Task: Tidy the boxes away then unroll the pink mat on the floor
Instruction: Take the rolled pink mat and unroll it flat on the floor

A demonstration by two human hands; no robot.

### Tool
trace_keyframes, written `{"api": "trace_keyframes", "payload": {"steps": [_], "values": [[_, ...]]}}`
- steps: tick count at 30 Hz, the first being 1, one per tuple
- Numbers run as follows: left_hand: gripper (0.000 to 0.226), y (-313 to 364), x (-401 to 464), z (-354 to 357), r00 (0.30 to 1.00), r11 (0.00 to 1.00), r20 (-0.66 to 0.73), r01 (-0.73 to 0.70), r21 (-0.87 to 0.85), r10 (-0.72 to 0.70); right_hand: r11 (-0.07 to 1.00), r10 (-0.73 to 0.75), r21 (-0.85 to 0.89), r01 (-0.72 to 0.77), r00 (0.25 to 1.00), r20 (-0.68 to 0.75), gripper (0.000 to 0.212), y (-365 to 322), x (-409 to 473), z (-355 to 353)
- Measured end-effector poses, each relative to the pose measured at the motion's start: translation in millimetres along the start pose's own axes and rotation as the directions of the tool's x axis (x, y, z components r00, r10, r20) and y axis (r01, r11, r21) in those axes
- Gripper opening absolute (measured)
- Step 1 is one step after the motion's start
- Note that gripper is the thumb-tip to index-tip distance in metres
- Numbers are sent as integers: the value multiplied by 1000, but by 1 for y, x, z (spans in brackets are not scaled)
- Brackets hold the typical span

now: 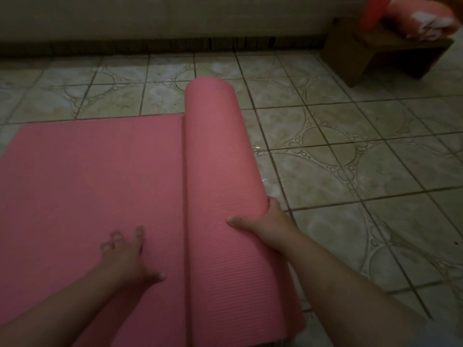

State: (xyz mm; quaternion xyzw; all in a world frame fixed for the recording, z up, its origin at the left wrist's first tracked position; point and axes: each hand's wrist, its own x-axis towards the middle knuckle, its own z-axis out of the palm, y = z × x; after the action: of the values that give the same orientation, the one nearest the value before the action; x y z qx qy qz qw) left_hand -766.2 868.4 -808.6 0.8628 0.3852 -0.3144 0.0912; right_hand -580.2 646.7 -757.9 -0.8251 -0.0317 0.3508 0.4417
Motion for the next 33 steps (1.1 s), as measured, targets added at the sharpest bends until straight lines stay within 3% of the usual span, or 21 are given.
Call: {"api": "trace_keyframes", "payload": {"steps": [2, 5, 9, 14, 18, 21, 25, 29, 33], "values": [[135, 3, 2, -4, 1000, 1000, 6, 11, 3, -11, 996, 42, 79, -43, 999, 22, 119, 0, -1, -20], [130, 1, 1, 2, 1000, 998, -2, -4, -68, 4, 995, 97, 16, -96, 994, -50, 110, -2, -2, -60], [118, 6, -4, 11, 999, 986, -53, -10, -166, 1, 982, 186, 17, -189, 975, 122, 82, -15, -11, -84], [126, 36, -2, 5, 998, 983, -56, -29, -181, 19, 987, 160, -5, -162, 971, 178, 79, -21, -16, -65], [136, 47, -3, 6, 998, 985, -56, -29, -171, 19, 995, 93, 22, -94, 994, 59, 102, -10, -9, -49], [140, 45, -3, 9, 998, 989, -56, -33, -142, 26, 996, 77, 37, -77, 997, 6, 96, -5, -3, -52], [139, 39, -2, 10, 998, 987, -59, -30, -159, 21, 996, 64, 66, -68, 996, 65, 94, -4, 2, -60], [142, 11, 1, 14, 999, 988, -54, -13, -152, 4, 993, -6, 121, -5, 996, 93, 74, -2, -2, -42], [145, -20, 8, 12, 999, 994, -44, -8, -110, 3, 996, 11, 84, -14, 1000, 28, 104, 1, -2, -9]]}}
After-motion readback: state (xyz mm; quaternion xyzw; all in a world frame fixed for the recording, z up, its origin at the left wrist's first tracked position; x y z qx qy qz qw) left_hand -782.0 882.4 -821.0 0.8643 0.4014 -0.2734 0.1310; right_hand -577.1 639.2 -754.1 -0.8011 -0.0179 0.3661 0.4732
